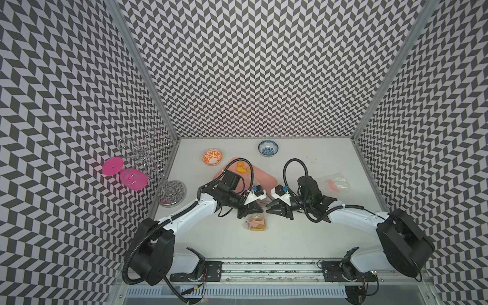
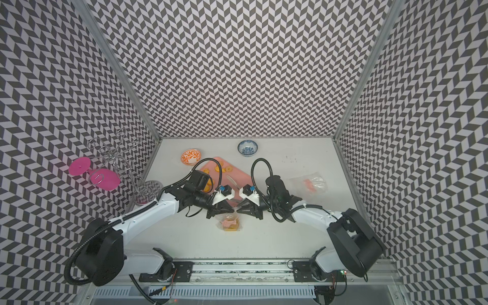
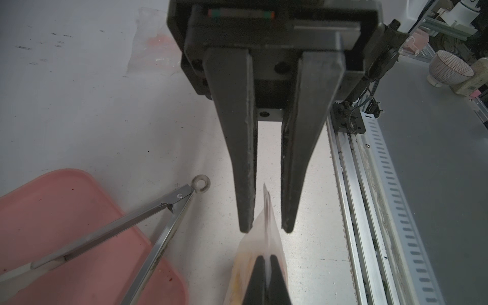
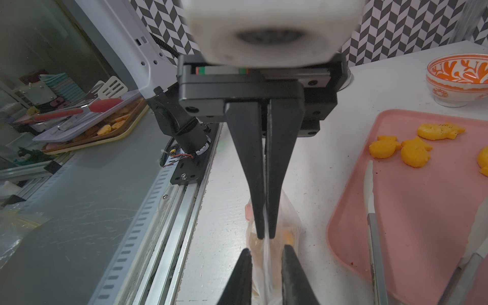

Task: Put the cookies into a resealable bag to prevent moisture
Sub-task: Close the ziploc bag at the center of the board.

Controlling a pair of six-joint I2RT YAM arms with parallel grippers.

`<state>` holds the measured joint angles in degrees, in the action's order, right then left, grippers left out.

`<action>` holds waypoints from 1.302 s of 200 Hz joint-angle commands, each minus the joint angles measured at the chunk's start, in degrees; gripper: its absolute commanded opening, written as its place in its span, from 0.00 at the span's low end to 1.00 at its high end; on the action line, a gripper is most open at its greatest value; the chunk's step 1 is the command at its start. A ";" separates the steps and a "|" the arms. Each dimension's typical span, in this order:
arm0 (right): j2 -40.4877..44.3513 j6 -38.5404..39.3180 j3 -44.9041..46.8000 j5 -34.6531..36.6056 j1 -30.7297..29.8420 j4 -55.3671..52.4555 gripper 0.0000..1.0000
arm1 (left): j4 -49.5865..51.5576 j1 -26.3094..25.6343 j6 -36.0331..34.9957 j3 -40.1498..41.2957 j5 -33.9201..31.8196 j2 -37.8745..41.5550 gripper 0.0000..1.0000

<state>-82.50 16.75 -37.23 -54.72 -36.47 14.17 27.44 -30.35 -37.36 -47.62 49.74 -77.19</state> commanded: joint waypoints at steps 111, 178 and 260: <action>-3.22 -2.44 -2.33 -4.38 -0.04 0.71 0.02 | -2.47 0.37 1.67 0.93 -0.50 1.25 0.26; -2.50 -3.29 -2.22 -4.88 0.26 0.91 0.00 | -0.63 0.63 0.70 0.07 -1.63 0.19 0.10; 0.29 -2.29 -0.24 -3.12 1.99 -0.30 0.00 | 2.66 2.29 1.61 0.20 -4.16 1.25 0.06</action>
<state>-84.53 14.09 -38.28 -57.34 -35.16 12.67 28.32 -29.15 -34.81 -47.05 46.48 -77.23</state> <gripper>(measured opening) 0.047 0.149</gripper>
